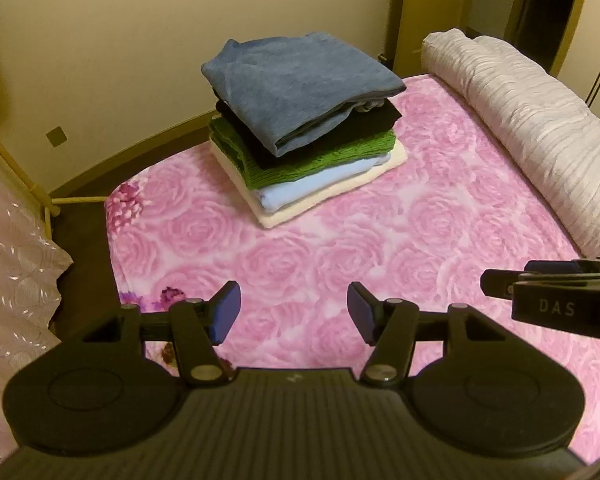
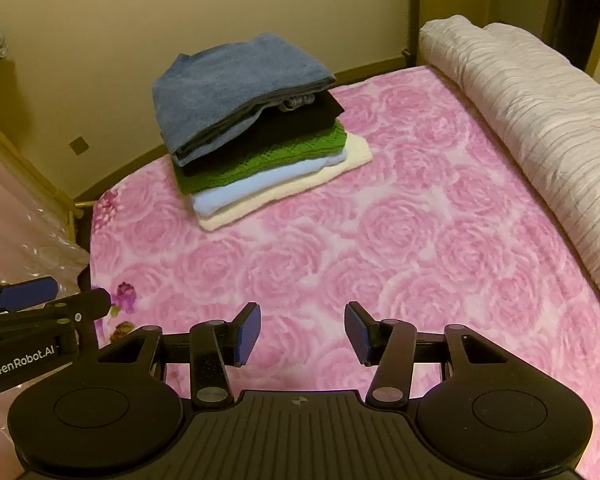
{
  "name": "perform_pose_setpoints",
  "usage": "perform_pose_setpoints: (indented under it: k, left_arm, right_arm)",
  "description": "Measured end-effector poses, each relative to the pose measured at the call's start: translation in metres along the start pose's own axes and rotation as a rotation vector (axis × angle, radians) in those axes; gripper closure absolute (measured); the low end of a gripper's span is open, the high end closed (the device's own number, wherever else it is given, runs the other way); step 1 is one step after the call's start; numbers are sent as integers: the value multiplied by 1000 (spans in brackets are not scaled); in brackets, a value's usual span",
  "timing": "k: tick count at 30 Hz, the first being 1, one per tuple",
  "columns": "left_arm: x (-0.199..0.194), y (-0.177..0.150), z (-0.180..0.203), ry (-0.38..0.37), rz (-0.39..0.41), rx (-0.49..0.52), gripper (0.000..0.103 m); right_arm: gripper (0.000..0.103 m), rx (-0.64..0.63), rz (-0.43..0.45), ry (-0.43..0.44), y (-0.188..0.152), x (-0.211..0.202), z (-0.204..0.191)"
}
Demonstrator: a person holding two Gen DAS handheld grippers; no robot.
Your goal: Fold clothes
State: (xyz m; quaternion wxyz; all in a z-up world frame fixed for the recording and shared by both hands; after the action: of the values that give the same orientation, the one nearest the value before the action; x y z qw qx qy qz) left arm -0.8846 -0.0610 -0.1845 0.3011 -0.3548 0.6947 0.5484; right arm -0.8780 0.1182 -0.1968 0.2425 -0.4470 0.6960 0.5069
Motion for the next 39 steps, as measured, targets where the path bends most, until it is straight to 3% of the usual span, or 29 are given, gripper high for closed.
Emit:
perform_pose_setpoints:
  k: [39]
  left_arm:
    - [64, 42, 29, 13, -55, 0, 48]
  right_arm:
    - [52, 31, -3, 11, 48, 54, 35]
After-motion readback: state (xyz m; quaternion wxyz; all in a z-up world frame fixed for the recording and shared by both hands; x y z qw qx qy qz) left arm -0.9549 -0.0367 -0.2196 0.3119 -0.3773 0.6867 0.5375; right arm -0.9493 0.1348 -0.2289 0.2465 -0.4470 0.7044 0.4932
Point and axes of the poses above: each gripper's, at about its wrist camera, not at the fingertips, and x roughly the way its jaws point, z to its right, y to its top, the point moved 6 cm from there along x, roughly the way its jaws point, and after that the axes turned 13 degrees about y, right-handed, at the moved point
